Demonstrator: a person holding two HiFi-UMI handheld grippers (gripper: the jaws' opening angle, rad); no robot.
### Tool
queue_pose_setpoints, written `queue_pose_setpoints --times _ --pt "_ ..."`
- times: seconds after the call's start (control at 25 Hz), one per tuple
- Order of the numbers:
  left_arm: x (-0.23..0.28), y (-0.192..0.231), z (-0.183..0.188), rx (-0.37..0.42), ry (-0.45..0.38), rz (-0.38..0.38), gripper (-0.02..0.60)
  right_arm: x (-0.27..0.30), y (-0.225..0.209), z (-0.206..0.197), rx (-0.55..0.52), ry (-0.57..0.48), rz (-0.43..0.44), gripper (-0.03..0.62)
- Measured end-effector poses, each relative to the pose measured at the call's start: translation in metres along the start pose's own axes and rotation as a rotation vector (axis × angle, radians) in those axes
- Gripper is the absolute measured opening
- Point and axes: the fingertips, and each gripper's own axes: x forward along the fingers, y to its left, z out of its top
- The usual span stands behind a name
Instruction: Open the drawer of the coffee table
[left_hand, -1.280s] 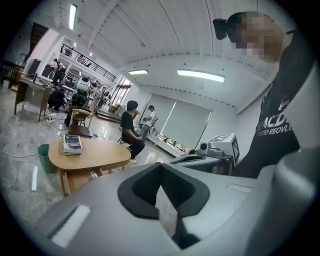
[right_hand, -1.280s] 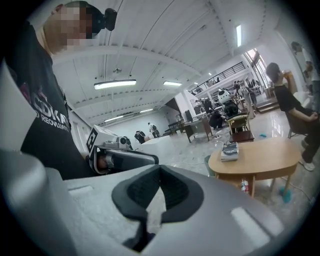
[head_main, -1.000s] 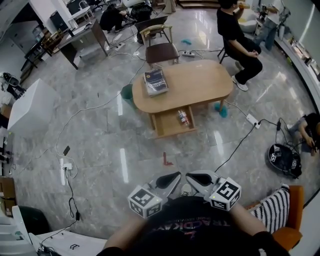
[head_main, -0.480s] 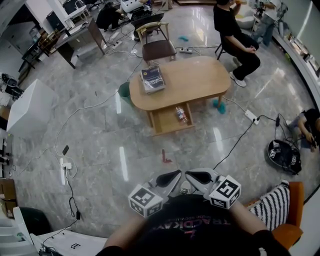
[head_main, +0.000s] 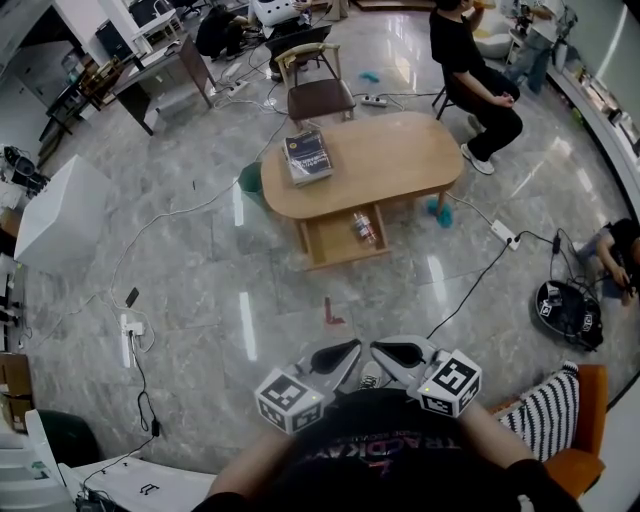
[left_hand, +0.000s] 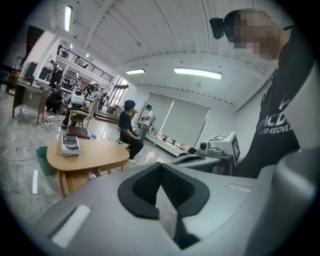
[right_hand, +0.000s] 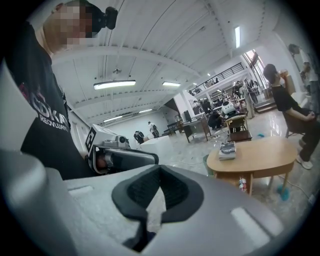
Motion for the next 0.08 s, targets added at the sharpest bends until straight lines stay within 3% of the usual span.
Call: queue_pose_setpoints --times 0.08 --pt "-0.0018 0.0000 -0.0013 0.006 0.000 0.004 0.006 0.0003 0.0016 -0.0006 -0.001 -0.001 0.001 0.002"
